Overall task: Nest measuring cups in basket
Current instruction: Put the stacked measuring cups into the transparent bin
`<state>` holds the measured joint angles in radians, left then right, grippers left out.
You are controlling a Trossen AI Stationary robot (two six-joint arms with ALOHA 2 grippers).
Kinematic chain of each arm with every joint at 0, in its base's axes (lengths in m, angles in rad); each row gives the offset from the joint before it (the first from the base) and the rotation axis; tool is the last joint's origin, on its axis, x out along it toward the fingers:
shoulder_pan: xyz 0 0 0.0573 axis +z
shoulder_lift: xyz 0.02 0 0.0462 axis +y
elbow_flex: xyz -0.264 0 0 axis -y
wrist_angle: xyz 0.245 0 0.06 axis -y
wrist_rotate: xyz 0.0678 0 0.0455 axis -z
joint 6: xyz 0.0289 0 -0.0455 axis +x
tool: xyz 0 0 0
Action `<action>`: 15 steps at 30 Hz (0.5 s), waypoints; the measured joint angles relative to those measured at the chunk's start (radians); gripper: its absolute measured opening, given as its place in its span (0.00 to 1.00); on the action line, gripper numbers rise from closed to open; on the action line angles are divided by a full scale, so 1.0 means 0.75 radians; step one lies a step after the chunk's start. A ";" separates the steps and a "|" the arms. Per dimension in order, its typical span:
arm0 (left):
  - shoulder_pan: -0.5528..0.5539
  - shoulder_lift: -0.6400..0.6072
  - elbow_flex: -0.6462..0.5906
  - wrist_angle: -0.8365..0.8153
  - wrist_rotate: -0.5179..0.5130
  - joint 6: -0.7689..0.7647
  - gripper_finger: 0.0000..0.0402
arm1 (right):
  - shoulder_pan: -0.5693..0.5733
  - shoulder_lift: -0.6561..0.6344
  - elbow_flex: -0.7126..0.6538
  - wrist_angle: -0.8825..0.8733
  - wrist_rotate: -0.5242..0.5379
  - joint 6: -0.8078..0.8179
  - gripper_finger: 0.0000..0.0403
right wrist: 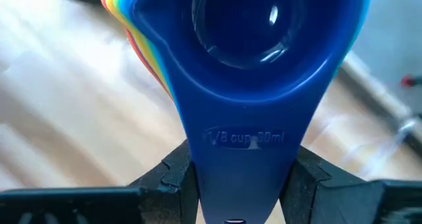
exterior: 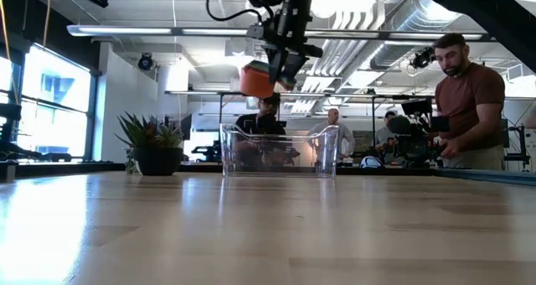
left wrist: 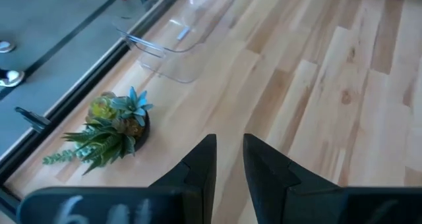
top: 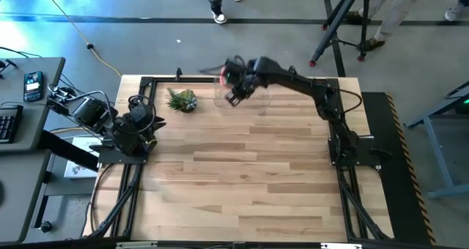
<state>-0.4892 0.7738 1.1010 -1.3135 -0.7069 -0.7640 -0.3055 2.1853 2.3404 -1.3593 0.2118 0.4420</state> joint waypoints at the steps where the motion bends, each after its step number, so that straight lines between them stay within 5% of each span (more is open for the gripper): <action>1: 0.000 0.000 0.000 0.000 -0.014 -0.010 0.16 | -0.029 0.000 0.012 0.001 0.004 -0.057 0.33; 15: 0.000 0.000 0.000 0.000 -0.154 -0.060 0.16 | -0.249 0.043 0.019 0.129 -0.116 -0.819 0.33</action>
<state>-0.4892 0.7738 1.1011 -1.3132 -0.8225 -0.8093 -0.4920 2.2174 2.3545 -1.2627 0.1248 -0.1726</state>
